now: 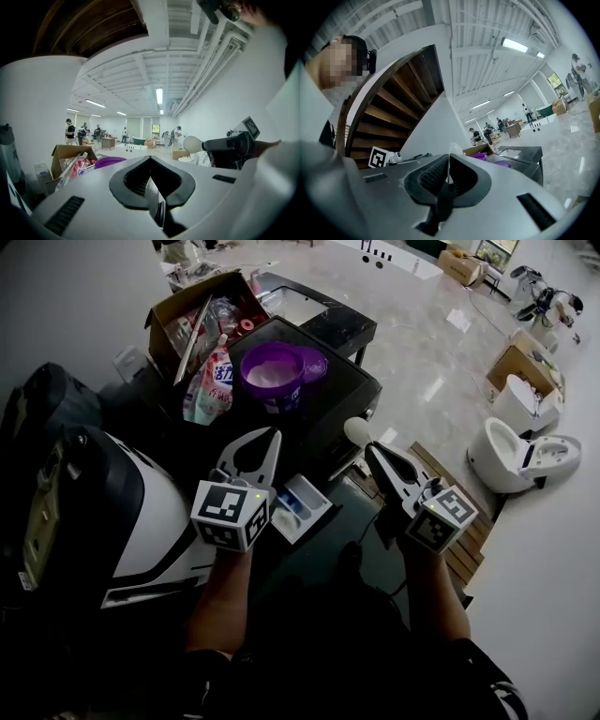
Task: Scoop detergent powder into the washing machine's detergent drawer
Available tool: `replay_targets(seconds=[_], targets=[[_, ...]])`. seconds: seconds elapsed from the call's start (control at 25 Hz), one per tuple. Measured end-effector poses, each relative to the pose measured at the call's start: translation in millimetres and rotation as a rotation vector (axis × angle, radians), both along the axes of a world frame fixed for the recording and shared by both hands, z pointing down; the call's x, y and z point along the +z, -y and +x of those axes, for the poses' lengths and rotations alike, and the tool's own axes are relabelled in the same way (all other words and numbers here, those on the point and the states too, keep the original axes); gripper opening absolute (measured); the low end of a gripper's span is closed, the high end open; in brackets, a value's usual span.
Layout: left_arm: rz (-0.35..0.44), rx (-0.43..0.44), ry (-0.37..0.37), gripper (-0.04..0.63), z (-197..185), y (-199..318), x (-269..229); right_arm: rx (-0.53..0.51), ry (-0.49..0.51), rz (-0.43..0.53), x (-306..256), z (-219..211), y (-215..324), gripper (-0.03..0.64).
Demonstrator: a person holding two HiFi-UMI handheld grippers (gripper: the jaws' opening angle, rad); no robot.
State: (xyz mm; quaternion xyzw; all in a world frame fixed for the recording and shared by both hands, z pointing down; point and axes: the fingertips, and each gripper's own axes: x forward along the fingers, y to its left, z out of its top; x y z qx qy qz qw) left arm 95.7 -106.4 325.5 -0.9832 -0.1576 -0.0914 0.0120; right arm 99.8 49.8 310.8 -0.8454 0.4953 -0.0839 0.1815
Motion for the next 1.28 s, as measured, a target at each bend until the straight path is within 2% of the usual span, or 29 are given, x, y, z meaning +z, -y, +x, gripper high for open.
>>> replay_targets(seconds=[0.32, 0.52, 0.72, 1.0, 1.28], targets=[[0.037, -0.155, -0.005, 0.008, 39.4, -16.2, -12.7, -0.142, 0.014, 0.035, -0.3, 57.9, -18.7, 0.023], [0.053, -0.269, -0.013, 0.008, 34.8, -11.3, -15.6, -0.231, 0.028, 0.031, 8.7, 76.7, -18.2, 0.023], [0.026, -0.352, 0.016, 0.008, 27.2, 13.1, -2.4, -0.312, 0.048, 0.014, 16.8, 82.0, 10.6, 0.023], [-0.024, -0.364, 0.009, 0.008, 27.1, 48.9, 4.5, -0.367, 0.02, -0.055, 14.6, 85.1, 65.9, 0.023], [-0.046, -0.362, 0.006, 0.008, 42.1, 67.3, 13.1, -0.387, 0.013, -0.135, 29.2, 97.6, 92.6, 0.023]])
